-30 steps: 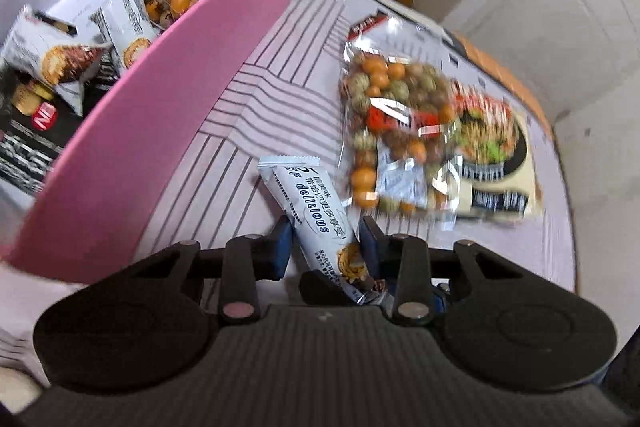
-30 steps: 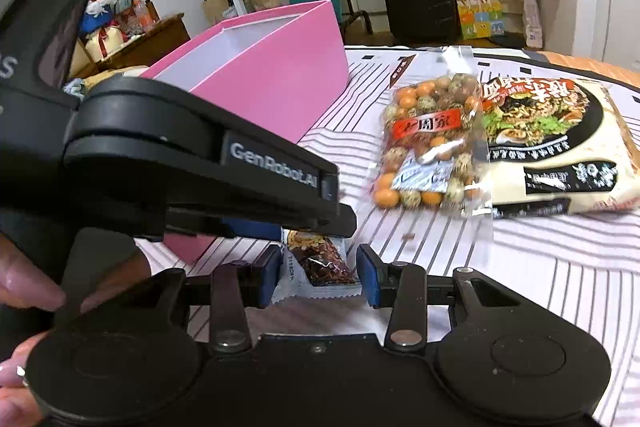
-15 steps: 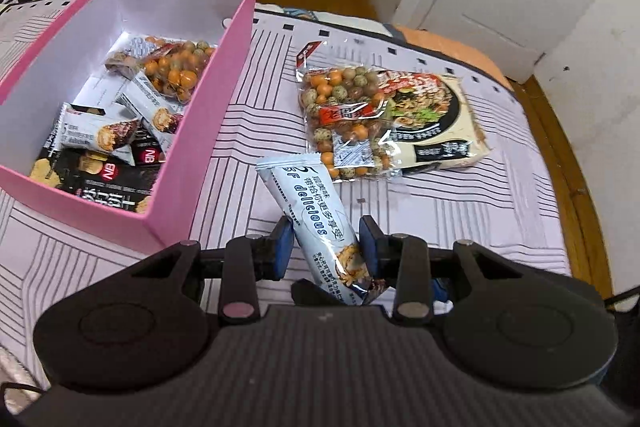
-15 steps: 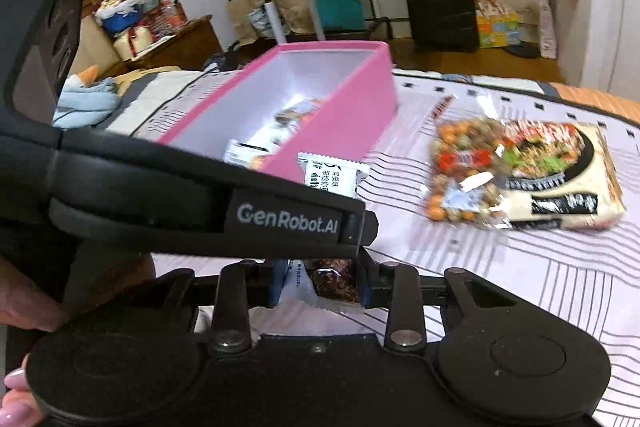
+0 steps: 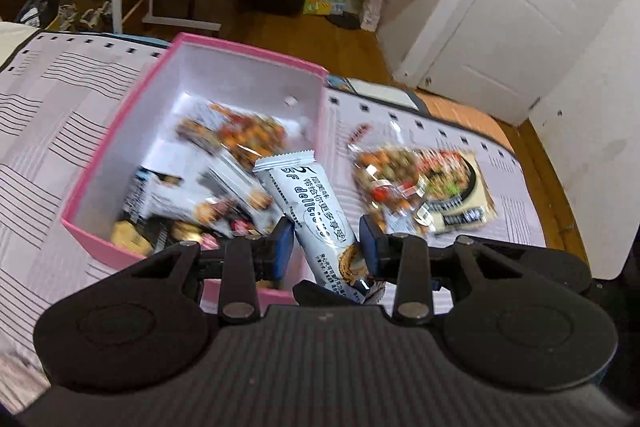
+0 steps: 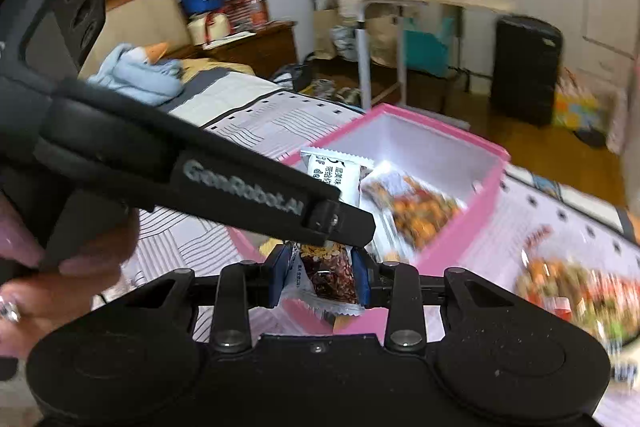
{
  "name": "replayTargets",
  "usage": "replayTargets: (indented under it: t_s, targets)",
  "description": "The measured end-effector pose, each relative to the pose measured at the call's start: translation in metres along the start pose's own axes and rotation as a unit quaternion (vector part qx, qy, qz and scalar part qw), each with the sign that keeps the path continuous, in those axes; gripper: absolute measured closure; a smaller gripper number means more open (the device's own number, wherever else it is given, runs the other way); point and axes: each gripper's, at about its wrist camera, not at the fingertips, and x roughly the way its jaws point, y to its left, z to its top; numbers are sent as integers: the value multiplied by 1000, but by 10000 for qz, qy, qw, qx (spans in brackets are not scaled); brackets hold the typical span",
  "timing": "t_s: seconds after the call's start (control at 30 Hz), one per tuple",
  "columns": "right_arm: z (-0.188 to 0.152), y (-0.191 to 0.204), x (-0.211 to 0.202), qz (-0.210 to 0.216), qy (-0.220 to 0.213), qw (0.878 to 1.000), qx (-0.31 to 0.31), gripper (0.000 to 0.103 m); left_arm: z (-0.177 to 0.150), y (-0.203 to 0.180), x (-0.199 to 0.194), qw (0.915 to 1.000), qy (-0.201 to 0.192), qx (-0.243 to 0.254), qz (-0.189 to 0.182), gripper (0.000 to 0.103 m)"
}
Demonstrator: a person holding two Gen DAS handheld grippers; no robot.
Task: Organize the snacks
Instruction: 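Carry the wafer bar into the pink box and open the left gripper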
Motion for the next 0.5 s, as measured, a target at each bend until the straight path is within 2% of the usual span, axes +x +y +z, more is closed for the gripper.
replayTargets:
  t_s: [0.1, 0.3, 0.37, 0.43, 0.5]
  targets:
    - [9, -4, 27, 151, 53, 9999, -2, 64, 12, 29, 5, 9996, -127, -230, -67, 68]
    - [13, -5, 77, 138, 221, 9994, -219, 64, 29, 79, 38, 9981, -59, -616, -76, 69]
    - [14, -1, 88, 7, 181, 9990, -408, 63, 32, 91, 52, 9975, 22, -710, -64, 69]
    - [10, 2, 88, -199, 46, 9980, -604, 57, 33, 100, 63, 9967, 31, -816, -23, 68]
    - [9, 3, 84, -285, 71, 9975, -649, 52, 33, 107, 70, 9956, -69, -934, 9, 61]
